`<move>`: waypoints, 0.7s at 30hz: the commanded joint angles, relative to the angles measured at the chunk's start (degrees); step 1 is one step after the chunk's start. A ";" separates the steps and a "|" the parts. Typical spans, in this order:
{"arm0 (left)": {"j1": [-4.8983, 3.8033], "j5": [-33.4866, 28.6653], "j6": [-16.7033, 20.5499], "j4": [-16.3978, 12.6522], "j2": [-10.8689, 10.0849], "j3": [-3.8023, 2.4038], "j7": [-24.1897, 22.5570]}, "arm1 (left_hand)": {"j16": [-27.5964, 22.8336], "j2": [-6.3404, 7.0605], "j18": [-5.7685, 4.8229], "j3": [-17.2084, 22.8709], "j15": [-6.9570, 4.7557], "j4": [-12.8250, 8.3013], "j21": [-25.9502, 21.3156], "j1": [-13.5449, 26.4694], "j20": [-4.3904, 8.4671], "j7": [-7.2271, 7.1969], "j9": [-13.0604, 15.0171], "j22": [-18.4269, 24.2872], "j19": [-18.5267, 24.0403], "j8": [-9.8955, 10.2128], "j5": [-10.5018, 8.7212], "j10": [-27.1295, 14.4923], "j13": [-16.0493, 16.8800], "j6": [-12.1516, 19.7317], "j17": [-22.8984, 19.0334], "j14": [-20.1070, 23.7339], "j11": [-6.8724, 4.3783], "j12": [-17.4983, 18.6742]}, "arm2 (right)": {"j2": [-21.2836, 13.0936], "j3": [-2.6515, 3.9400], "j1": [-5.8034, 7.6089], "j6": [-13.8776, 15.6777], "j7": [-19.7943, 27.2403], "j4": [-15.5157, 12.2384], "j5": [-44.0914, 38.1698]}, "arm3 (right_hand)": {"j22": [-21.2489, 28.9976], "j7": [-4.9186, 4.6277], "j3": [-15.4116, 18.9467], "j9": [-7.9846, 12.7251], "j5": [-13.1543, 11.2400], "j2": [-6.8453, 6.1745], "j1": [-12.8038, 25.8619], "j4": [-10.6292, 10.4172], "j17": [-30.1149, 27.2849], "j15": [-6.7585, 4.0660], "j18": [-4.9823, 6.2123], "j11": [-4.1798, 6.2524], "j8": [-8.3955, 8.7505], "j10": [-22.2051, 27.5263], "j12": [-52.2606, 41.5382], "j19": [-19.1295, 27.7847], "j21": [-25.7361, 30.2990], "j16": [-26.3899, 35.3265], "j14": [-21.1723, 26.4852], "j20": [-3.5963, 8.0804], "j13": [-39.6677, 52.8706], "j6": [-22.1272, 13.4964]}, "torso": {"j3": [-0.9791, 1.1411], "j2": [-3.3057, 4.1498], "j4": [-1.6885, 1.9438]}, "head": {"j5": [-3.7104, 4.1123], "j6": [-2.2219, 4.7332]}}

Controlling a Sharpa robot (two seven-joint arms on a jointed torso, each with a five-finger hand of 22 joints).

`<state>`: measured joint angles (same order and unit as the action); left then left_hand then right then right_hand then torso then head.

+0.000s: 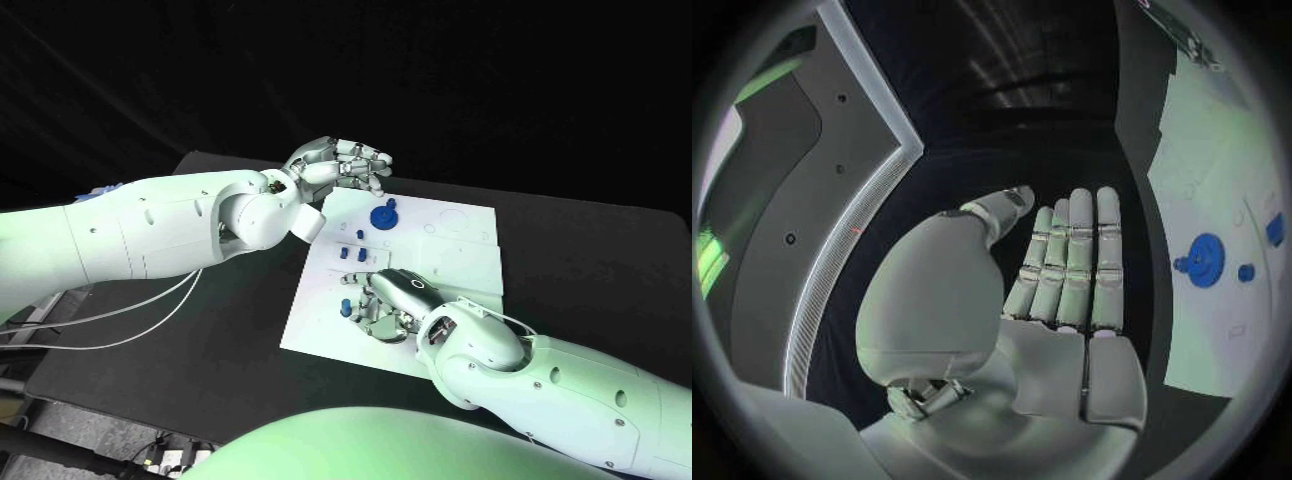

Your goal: Assemble the parts on the task board

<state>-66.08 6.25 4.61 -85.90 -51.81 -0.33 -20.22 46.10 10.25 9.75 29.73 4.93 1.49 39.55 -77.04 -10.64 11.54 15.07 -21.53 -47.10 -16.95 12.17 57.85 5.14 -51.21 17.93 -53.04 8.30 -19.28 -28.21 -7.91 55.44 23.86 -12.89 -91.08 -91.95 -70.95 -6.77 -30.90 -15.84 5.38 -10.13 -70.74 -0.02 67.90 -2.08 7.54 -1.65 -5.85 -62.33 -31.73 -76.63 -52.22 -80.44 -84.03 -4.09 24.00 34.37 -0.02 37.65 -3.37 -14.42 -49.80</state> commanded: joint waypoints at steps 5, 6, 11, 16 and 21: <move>-0.03 0.23 -1.28 -0.02 0.10 -0.02 0.01 | 0.38 -0.38 0.56 0.07 0.07 -0.03 -0.39 0.11 -0.24 0.07 0.09 0.05 -0.15 0.26 0.26 -0.49 0.07 0.46 0.09 0.39 -0.07 -0.23 | -2.81 0.14 0.09 7.43 6.72 -2.09 3.57 | 0.02 -0.86 0.46 -1.81 0.10 -0.16 -0.92 -0.02 -0.39 -0.10 -0.24 -0.36 -1.30 0.16 -1.47 0.01 0.72 0.06 -1.66 0.27 1.34 4.61 | -0.03 -0.15 -0.13 | 0.61 0.23; -0.02 0.23 -1.29 0.01 0.12 -0.02 0.01 | 0.38 -0.38 0.56 0.07 0.07 -0.03 -0.39 0.11 -0.24 0.07 0.09 0.05 -0.15 0.26 0.26 -0.49 0.07 0.46 0.09 0.39 -0.07 -0.23 | -3.51 0.23 0.19 8.17 8.90 -2.52 5.12 | -0.24 -1.25 0.32 -2.28 0.13 0.08 -1.41 0.14 -0.09 0.07 -0.34 -0.59 -1.72 0.06 -2.14 -0.17 0.35 -0.08 -1.73 0.19 1.87 5.92 | -0.06 -0.18 -0.15 | 0.84 0.24; -0.02 0.24 -1.26 0.11 -0.01 0.00 0.01 | 0.38 -0.38 0.56 0.07 0.07 -0.03 -0.39 0.11 -0.24 0.07 0.09 0.05 -0.15 0.26 0.26 -0.49 0.07 0.46 0.09 0.39 -0.07 -0.23 | -7.88 0.62 1.90 9.99 18.31 -4.97 15.96 | -0.91 -2.21 -0.83 -3.11 0.41 1.22 -2.83 0.56 0.74 1.31 -0.62 -2.19 -3.20 1.28 -4.15 -0.53 -0.35 -0.52 -1.89 -0.67 3.83 9.45 | -0.08 -0.57 -0.46 | 1.51 0.52; -0.02 0.24 -1.12 0.61 -0.15 0.17 0.00 | 0.40 -0.40 0.57 0.07 0.07 -0.01 -0.41 0.14 -0.24 0.07 0.10 0.06 -0.17 0.27 0.25 -0.53 0.07 0.49 0.10 0.39 -0.06 -0.24 | -14.33 0.81 5.43 7.00 23.56 -8.12 29.01 | -1.02 -3.40 -0.90 -3.72 1.12 1.42 -2.33 0.04 0.86 2.16 -0.53 -3.12 -5.21 2.44 -5.21 -0.31 0.05 -0.64 -1.79 -1.47 4.89 13.39 | -0.03 -1.05 -1.04 | 2.43 0.90; -0.01 0.23 -1.06 0.95 -0.19 0.36 -0.04 | 0.42 -0.41 0.57 0.06 0.08 0.00 -0.42 0.16 -0.25 0.07 0.11 0.06 -0.18 0.26 0.24 -0.56 0.07 0.50 0.11 0.39 -0.05 -0.24 | -20.57 0.84 7.83 4.21 24.04 -10.69 35.95 | -2.25 -3.14 -0.19 -3.99 1.86 1.57 -1.49 -0.74 1.71 2.11 -0.79 -2.94 -6.29 1.77 -7.59 -1.09 -2.06 -1.16 -2.01 -1.67 6.50 14.60 | -0.01 -1.51 -1.50 | 3.76 1.16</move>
<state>-66.07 6.28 4.38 -84.98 -52.04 0.03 -19.94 46.32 10.25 9.75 29.73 4.93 1.49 39.33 -77.04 -10.64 11.54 15.12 -21.54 -47.10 -16.95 12.17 57.64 5.13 -51.21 17.99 -53.04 8.09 -19.28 -48.08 -7.03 63.02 30.53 7.40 -101.21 -65.66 -73.24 -9.79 -31.15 -19.85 7.24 -8.53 -72.60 -0.77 69.53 -0.40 7.53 -4.71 -12.15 -60.55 -39.30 -77.65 -54.36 -81.43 -84.02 -5.78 30.48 48.67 -0.05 36.54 -4.43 -11.34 -48.75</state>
